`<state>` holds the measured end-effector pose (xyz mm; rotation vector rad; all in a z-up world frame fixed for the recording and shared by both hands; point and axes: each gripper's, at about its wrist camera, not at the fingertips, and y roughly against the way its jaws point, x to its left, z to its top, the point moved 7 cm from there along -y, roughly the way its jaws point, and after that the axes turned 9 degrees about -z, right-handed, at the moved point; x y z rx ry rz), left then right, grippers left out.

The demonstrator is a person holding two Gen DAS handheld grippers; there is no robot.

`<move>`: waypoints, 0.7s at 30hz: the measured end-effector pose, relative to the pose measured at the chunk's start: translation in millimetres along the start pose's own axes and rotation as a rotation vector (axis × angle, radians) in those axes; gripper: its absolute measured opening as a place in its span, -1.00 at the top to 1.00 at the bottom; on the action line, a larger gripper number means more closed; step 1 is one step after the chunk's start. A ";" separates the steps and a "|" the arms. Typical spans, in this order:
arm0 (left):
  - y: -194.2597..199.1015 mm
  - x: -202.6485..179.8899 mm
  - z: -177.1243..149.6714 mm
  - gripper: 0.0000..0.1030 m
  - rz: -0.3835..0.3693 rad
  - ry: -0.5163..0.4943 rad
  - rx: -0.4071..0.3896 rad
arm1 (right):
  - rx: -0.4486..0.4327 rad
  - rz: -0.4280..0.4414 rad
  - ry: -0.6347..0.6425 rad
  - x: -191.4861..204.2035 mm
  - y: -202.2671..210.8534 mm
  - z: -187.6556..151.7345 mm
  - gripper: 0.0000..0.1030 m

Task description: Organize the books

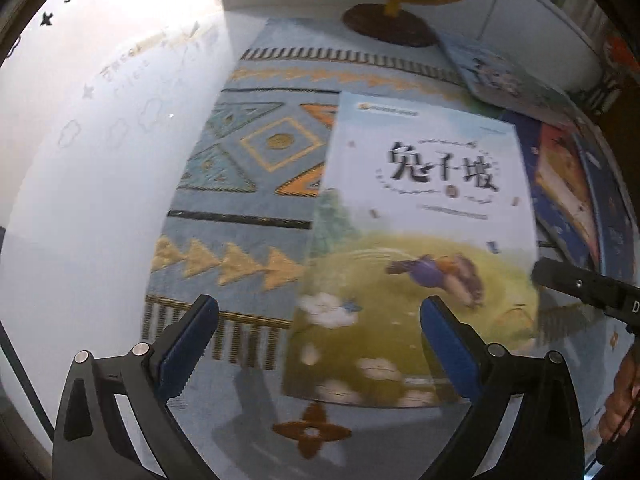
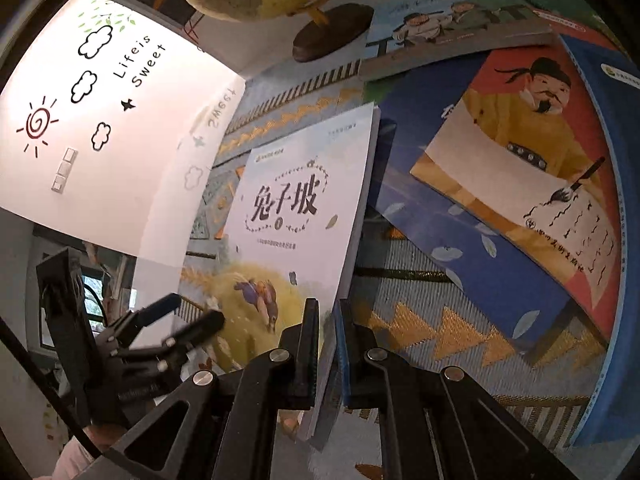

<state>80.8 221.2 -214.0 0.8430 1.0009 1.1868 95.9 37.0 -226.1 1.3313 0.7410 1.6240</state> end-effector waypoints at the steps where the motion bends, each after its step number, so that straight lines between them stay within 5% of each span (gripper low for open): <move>1: -2.6 2.6 -1.0 -0.96 0.014 -0.001 0.010 | 0.007 -0.007 0.000 1.0 -2.1 0.0 0.85; 10: -15.2 -15.7 -17.3 -0.98 -0.108 -0.054 0.070 | 0.020 -0.020 0.016 6.3 -9.4 -1.3 0.84; 21: 1.6 14.2 -37.3 -0.98 -0.091 -0.007 0.049 | 0.034 -0.035 0.069 36.6 -22.2 -4.0 0.77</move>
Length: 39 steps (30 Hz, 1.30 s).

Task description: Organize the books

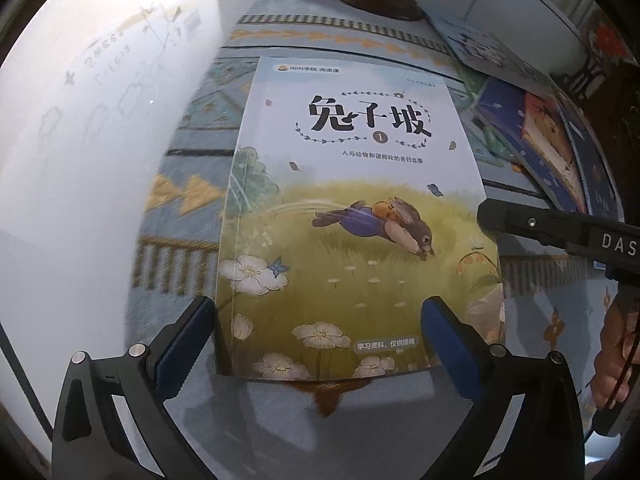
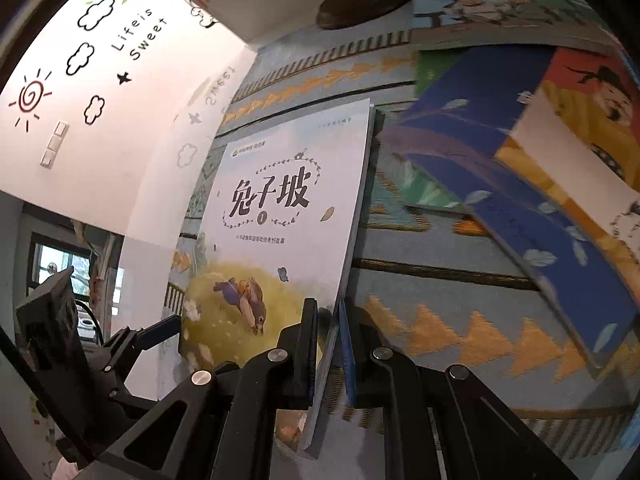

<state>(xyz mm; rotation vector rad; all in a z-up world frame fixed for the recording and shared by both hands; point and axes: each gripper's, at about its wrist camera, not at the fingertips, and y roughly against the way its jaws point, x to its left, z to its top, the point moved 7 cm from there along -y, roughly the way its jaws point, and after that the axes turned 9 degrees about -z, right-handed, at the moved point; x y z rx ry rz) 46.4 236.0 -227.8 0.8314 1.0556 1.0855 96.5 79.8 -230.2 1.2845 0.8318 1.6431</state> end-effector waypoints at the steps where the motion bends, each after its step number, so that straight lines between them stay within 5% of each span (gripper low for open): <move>1: 0.8 4.8 -1.1 -0.98 0.009 0.006 -0.002 | 0.006 0.009 0.007 5.6 -2.0 -1.3 0.77; 11: 12.8 40.6 -9.6 -0.98 0.044 0.109 -0.014 | 0.055 0.051 0.057 41.5 -16.8 -13.4 0.77; 25: -1.9 44.4 -3.1 -0.98 0.112 0.145 -0.001 | 0.079 0.058 0.058 49.4 -16.8 -17.0 0.77; 31: 19.6 46.2 -7.4 -0.98 0.155 0.168 -0.034 | 0.019 0.007 0.105 39.8 9.4 -13.5 0.77; 39: 78.7 9.8 20.7 -0.98 0.156 0.150 -0.158 | -0.187 -0.069 0.209 26.5 98.6 -2.6 0.77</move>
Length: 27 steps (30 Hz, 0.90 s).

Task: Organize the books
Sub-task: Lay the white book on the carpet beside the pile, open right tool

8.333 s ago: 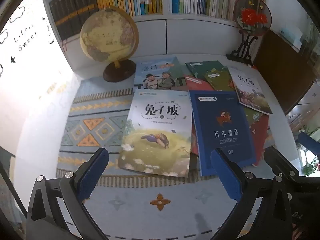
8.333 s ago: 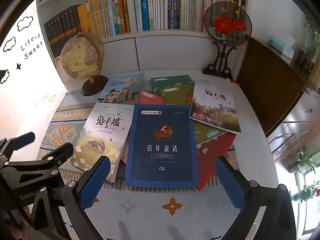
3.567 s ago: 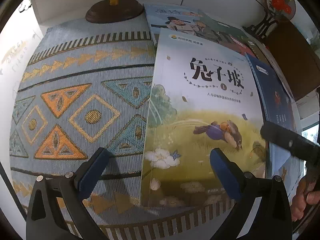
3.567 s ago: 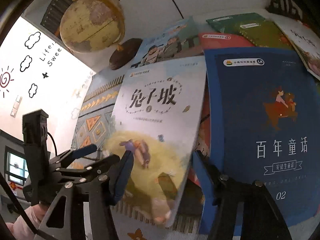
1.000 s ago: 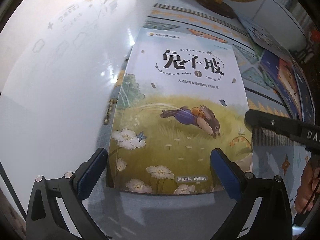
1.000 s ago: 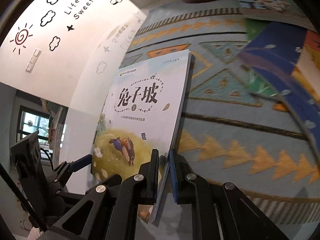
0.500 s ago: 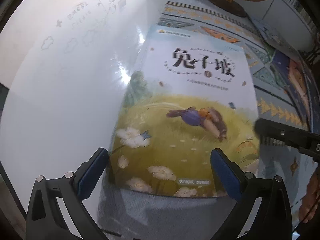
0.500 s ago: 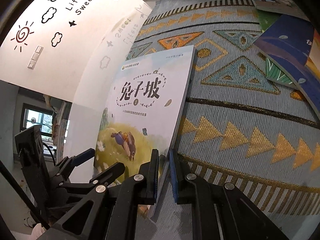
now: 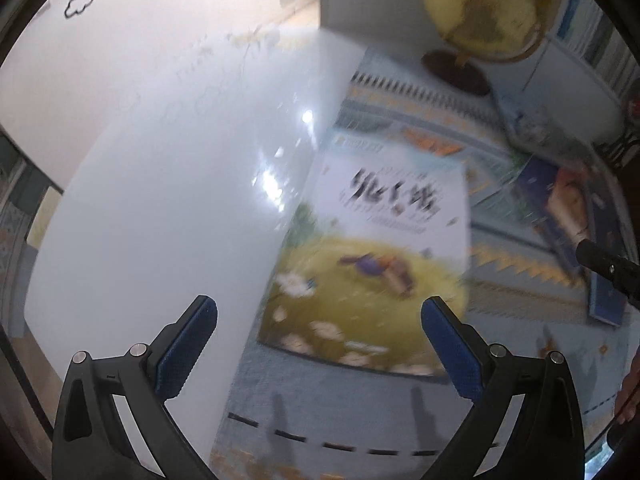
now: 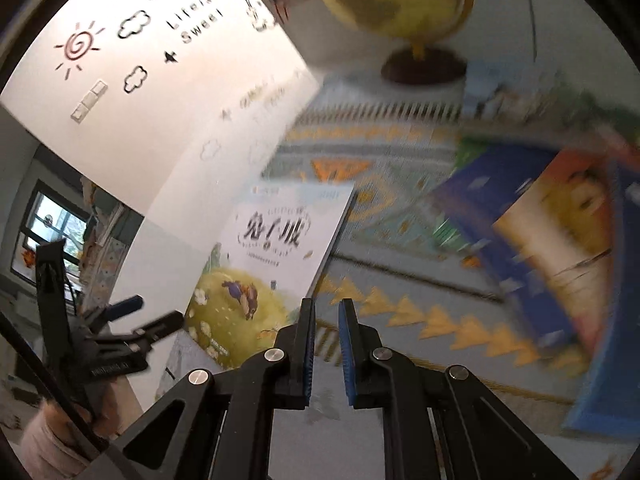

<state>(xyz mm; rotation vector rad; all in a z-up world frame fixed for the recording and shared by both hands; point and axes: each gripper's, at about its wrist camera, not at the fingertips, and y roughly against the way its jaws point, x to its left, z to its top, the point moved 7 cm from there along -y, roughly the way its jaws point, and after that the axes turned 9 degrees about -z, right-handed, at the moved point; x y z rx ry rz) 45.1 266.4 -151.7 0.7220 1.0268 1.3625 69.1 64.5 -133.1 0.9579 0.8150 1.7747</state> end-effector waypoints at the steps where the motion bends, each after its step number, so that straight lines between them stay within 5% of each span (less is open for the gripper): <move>1: 7.3 -9.1 4.6 -0.98 -0.003 -0.012 -0.015 | -0.024 -0.012 0.008 -3.8 12.5 1.7 0.77; 10: 62.4 -84.9 27.5 -0.98 -0.025 -0.114 -0.117 | -0.249 -0.119 0.020 -34.1 111.0 9.0 0.77; 14: 75.4 -123.2 29.8 -0.98 -0.076 -0.133 -0.139 | -0.313 -0.075 -0.078 -54.7 154.4 6.9 0.77; 17: 84.5 -147.5 30.0 -0.98 -0.114 -0.141 -0.157 | -0.360 -0.182 -0.086 -70.1 184.0 1.2 0.59; 21: 87.9 -183.5 32.6 -0.98 -0.132 -0.199 -0.177 | -0.480 -0.273 -0.089 -92.8 227.5 -11.4 0.00; 27: 82.1 -225.6 38.9 -0.98 -0.176 -0.276 -0.178 | -0.517 -0.371 -0.182 -145.9 261.6 -29.5 -0.03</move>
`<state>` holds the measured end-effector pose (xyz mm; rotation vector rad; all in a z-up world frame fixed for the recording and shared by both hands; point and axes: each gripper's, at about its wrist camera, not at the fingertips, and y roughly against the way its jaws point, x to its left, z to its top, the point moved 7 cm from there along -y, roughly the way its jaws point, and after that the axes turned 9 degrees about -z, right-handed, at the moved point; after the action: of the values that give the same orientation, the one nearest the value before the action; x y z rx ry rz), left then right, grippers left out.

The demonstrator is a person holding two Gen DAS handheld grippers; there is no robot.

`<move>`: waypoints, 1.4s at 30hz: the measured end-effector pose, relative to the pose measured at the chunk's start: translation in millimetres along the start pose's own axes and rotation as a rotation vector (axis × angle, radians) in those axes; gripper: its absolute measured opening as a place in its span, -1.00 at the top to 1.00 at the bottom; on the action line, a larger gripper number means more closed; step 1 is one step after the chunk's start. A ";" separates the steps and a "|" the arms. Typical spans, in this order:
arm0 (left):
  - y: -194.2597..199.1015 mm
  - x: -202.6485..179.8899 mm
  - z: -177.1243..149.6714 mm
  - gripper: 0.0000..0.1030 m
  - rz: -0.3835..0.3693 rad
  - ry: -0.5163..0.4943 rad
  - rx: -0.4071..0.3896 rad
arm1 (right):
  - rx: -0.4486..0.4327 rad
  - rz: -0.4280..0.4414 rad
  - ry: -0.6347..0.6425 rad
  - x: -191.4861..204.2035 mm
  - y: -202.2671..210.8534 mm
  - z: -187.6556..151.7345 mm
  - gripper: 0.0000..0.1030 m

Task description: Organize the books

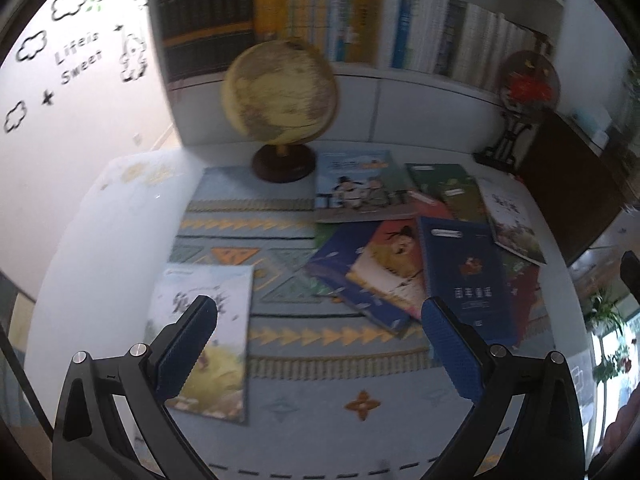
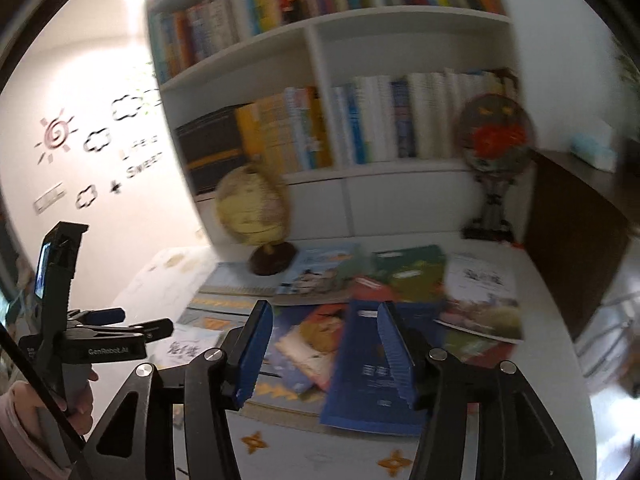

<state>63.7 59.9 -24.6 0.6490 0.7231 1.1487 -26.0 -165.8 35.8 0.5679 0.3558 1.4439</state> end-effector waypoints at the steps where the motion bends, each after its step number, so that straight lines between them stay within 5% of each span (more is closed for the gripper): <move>1: -3.0 -5.4 2.2 -0.98 -0.014 -0.010 0.000 | 0.004 -0.011 -0.011 -7.0 0.5 -1.1 -0.03; 15: -65.9 -35.6 -8.7 -0.98 -0.142 -0.029 0.117 | 0.196 -0.120 -0.183 -84.9 -51.4 -48.1 -0.24; 24: -92.3 -30.5 6.7 -0.98 -0.115 -0.039 0.137 | 0.166 -0.172 -0.289 -84.4 -88.8 -31.7 -0.24; 35: -112.3 -26.4 5.4 -0.98 -0.101 -0.041 0.168 | 0.260 -0.015 -0.420 -41.7 -127.0 -47.5 -0.24; 42: -111.5 -26.3 5.0 -0.98 -0.117 -0.018 0.169 | 0.241 0.031 -0.401 -26.1 -124.9 -42.5 -0.24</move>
<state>124.7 2.9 -103.2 0.7480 0.8377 0.9802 50.7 -188.9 -72.1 1.0420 0.2023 1.2868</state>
